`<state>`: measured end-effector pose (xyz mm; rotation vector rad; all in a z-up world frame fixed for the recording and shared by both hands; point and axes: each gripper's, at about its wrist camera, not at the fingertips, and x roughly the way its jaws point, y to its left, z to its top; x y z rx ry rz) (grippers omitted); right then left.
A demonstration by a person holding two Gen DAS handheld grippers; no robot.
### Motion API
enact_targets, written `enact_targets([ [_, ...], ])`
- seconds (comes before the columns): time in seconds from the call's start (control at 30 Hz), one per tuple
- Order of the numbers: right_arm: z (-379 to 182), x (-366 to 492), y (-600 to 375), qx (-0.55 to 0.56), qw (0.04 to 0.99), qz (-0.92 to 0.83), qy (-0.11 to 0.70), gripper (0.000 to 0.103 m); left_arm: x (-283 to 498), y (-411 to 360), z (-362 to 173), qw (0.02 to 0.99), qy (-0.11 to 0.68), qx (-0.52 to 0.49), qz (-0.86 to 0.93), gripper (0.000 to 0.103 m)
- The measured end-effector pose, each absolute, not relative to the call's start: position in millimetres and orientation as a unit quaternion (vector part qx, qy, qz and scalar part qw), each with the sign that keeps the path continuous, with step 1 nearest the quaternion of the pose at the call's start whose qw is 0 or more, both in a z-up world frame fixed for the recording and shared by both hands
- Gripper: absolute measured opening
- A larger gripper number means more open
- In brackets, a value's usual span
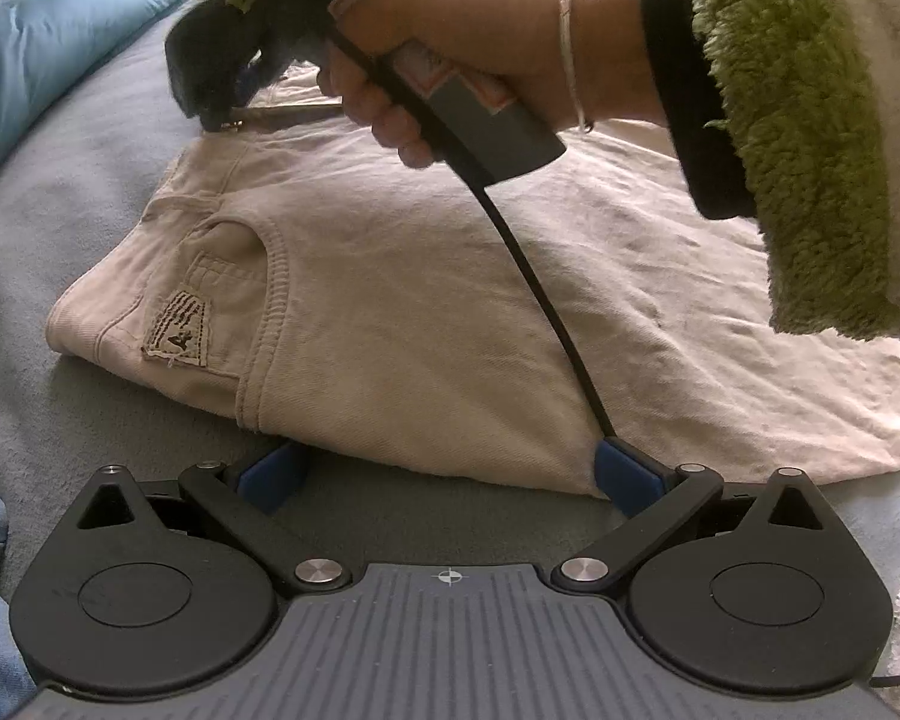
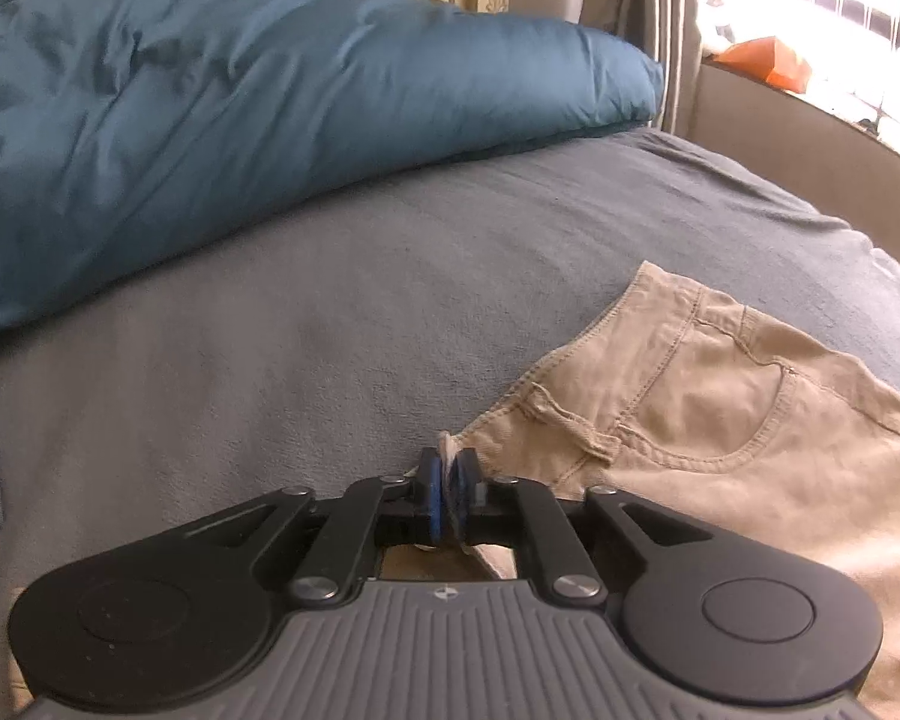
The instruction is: Fold clothes
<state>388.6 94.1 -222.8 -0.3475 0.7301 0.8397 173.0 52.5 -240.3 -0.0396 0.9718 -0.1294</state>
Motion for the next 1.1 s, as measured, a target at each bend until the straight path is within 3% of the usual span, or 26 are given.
enact_targets([
  [0.1,-214.1,382.0,91.2,-0.161,0.831,0.415,0.335,0.032,174.4,50.0,-240.6,0.881,0.469,-0.020,-0.058,0.102],
  [0.6,-126.6,389.0,-87.9,0.217,0.818,0.398,0.355,0.031,185.6,58.0,-233.5,0.871,0.487,-0.059,-0.020,0.100],
  [0.83,-95.5,318.2,-225.1,0.376,0.802,0.352,0.303,0.031,180.8,64.8,-214.5,0.880,0.473,-0.044,0.018,0.099],
  [0.97,-100.2,269.8,-290.7,0.505,0.755,0.327,0.260,0.031,183.1,62.3,-198.1,0.889,0.455,-0.046,0.030,0.099],
  [1.1,-140.6,239.7,-294.1,0.580,0.701,0.293,0.294,0.031,191.7,53.1,-199.9,0.888,0.454,-0.056,0.050,0.098],
])
